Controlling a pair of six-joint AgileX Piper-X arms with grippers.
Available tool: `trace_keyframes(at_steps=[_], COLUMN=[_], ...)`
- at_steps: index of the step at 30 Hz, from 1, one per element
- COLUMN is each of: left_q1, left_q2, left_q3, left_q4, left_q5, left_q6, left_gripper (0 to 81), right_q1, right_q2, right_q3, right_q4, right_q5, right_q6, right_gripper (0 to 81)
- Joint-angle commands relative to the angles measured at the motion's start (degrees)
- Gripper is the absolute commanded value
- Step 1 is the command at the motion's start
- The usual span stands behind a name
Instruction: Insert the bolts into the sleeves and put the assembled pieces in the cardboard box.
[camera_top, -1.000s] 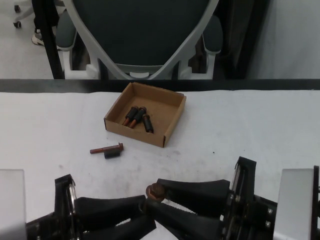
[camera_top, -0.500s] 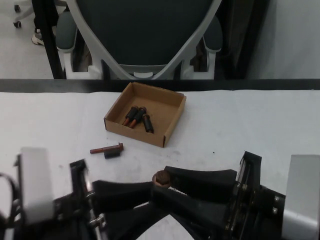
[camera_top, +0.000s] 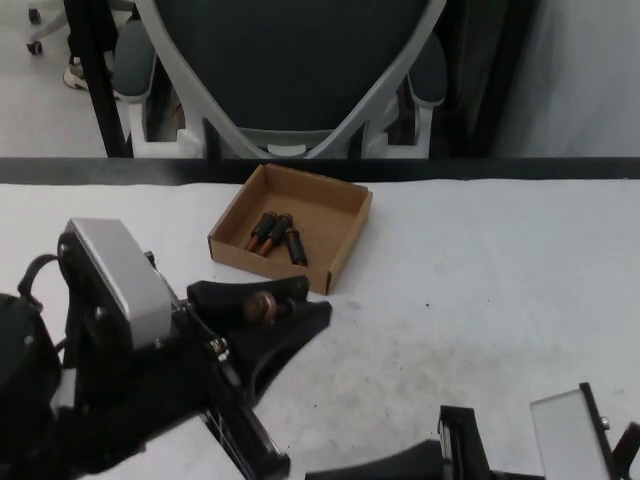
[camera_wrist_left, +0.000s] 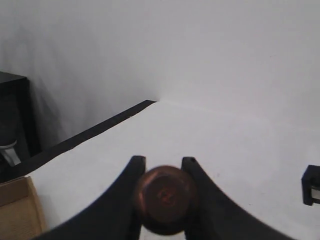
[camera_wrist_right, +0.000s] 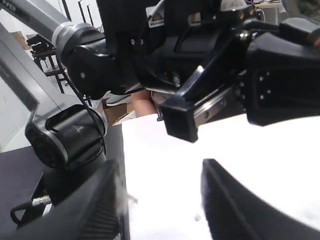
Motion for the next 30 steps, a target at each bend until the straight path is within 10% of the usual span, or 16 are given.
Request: trace_keyframes(at_steps=[1,9,30], left_q1=[1.62,10.55,12.85], left_q2=[-0.32,-0.20,14.65], left_q3=[-0.50,-2.84,-24.57], left_q4=[-0.15,7.55,38.15], left_q5=[-0.37,0.92,2.26], left_q6=[0.51,-1.97,-3.10], left_gripper=[0.8,0.8,0.8], right_q1=[0.17,0.17,0.17], right_q2=[-0.15,-0.26,-0.26], right_q3=[0.39,1.31,1.97], right_q4=[0.15,0.15,1.43], right_q5=[-0.37,-0.37,-0.37], right_q6=[0.34,0.34,0.34], right_gripper=[38.0,18.3,18.3])
